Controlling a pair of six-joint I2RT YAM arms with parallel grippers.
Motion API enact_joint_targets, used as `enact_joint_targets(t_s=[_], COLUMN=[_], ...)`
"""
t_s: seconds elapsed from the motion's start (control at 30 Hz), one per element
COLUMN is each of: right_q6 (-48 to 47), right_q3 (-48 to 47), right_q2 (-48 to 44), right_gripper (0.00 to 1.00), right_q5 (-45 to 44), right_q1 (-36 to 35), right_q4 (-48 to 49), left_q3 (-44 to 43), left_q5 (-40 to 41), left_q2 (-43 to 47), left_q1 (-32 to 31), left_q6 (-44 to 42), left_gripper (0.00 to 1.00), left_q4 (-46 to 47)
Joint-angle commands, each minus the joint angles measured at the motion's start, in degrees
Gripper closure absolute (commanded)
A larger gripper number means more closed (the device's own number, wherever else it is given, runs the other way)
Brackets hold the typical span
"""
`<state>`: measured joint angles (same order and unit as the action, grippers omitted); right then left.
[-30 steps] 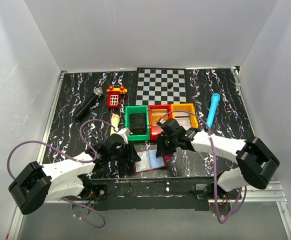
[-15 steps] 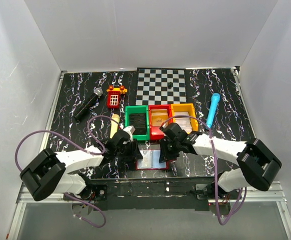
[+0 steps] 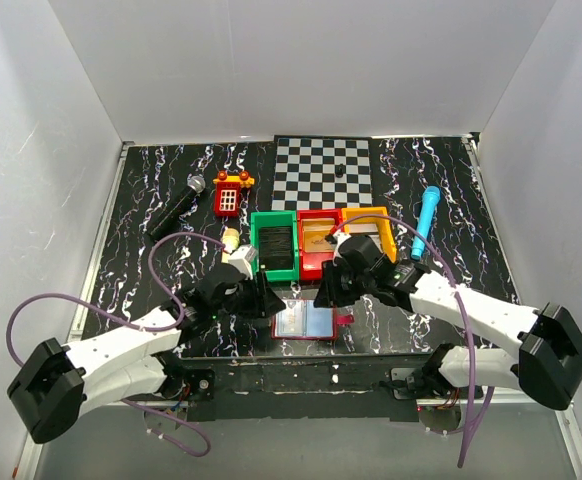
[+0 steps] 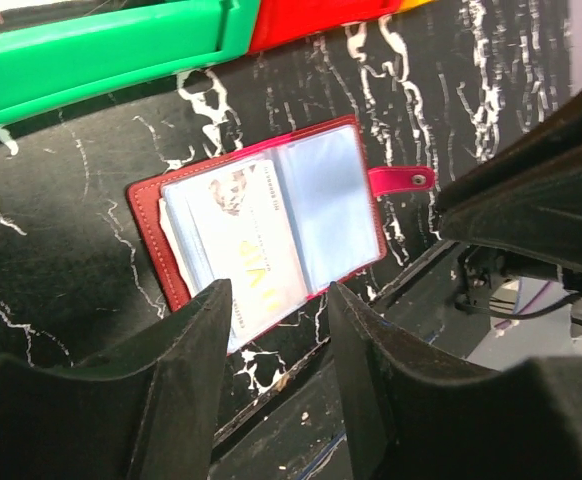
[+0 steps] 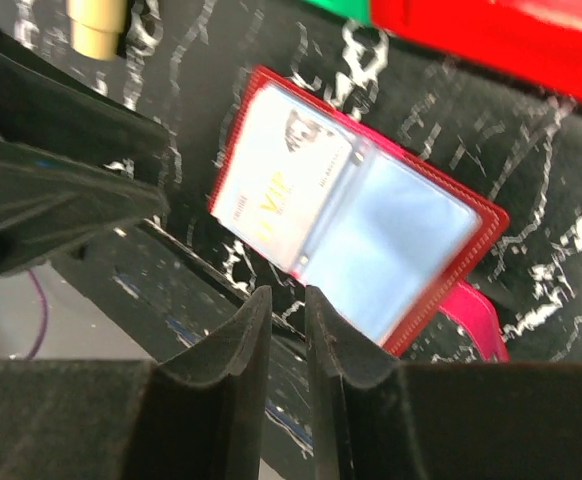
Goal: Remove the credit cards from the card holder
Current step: Open the card holder at the center of the board, then remove the credit card from the card holder.
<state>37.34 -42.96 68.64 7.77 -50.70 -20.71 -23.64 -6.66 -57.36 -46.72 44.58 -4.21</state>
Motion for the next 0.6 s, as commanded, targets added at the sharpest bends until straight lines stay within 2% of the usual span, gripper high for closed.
enact_joint_targets(t_s=[0.0, 0.07, 0.1, 0.17, 0.2, 0.23, 0.37, 0.57], right_q6=[1.84, 5.79, 7.9, 8.63, 6.36, 6.77, 12.48, 17.84], right_q3=[2.24, 10.3, 13.05, 10.9, 8.88, 8.51, 13.42, 17.46], right_q2=[-2.63, -4.56, -5.09, -4.4, -3.52, -2.64, -0.36, 2.81], right_gripper=[0.7, 0.66, 0.63, 0.56, 0.56, 0.55, 0.53, 0.47], right_q5=[3.2, 4.62, 4.36, 6.27, 6.64, 6.38, 5.77, 4.36], right_q1=[-0.1, -0.19, -0.19, 0.59, 0.69, 0.51, 0.69, 0.69], right_q4=[16.08, 33.54, 39.28, 36.12, 30.96, 30.12, 37.39, 40.74], left_q3=[3.86, 5.09, 5.53, 5.71, 5.71, 5.45, 4.75, 5.18], left_q5=[-3.18, -5.72, -7.04, -8.89, -8.81, -8.29, -5.48, -1.96], left_q2=[2.87, 2.7, 2.43, 1.82, 1.56, 1.03, -1.34, -4.51], left_q1=[0.22, 0.14, 0.14, 0.14, 0.22, 0.14, 0.23, 0.22], left_q6=[0.42, -0.28, -0.72, -1.42, -1.51, -1.42, -0.9, 0.95], left_gripper=[0.57, 0.57, 0.57, 0.57, 0.57, 0.58, 0.67, 0.83], left_q4=[9.19, 13.68, 15.44, 16.86, 16.69, 16.08, 13.71, 11.59])
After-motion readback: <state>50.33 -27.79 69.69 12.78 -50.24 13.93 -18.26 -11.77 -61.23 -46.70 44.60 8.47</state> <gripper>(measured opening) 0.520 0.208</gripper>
